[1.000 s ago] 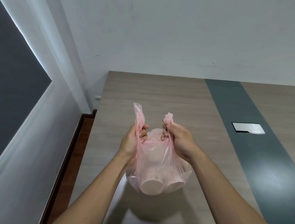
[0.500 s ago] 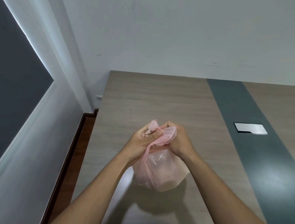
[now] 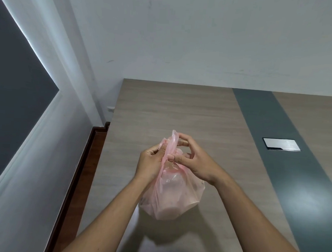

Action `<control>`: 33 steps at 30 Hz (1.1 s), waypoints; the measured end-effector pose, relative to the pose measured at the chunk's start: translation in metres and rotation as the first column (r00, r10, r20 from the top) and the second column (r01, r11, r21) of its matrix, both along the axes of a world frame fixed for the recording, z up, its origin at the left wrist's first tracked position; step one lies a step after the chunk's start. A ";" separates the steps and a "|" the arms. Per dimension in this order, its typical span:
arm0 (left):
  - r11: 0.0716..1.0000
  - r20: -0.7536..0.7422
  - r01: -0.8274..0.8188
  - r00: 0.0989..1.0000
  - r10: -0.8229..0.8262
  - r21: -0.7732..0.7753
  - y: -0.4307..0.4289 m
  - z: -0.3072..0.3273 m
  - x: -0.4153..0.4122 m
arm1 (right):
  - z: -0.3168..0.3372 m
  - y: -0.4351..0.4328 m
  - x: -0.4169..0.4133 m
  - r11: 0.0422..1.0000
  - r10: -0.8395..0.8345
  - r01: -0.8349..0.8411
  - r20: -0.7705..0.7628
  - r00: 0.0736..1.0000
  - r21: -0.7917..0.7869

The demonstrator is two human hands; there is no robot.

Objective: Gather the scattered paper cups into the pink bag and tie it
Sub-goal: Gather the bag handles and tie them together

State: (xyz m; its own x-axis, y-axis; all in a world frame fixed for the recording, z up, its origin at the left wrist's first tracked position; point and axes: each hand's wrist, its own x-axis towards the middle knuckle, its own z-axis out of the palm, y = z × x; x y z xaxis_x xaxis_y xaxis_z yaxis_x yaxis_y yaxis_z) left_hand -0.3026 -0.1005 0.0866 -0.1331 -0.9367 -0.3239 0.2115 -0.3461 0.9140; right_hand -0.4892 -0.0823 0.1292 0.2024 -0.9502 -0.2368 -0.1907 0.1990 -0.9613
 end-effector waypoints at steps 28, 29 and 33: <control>0.610 0.553 0.323 0.801 0.230 -0.723 0.003 -0.011 0.010 | -0.030 -0.012 0.005 0.964 -0.264 0.251 -0.373 0.890 -0.085; 0.638 0.536 0.293 0.814 0.225 -0.712 0.003 -0.010 0.010 | -0.027 -0.011 0.005 0.973 -0.228 0.217 -0.366 0.902 -0.073; 0.762 0.497 0.191 0.847 0.191 -0.618 0.001 -0.010 0.007 | -0.022 -0.007 0.004 0.992 -0.072 0.088 -0.165 0.984 0.093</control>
State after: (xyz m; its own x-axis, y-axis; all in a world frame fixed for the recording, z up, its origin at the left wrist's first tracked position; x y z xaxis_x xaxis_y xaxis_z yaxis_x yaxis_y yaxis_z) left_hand -0.2953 -0.0999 0.0763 -0.1310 -0.9398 0.3157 -0.3412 0.3418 0.8757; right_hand -0.4848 -0.0891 0.1076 0.0780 -0.9319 -0.3542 -0.3208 0.3129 -0.8940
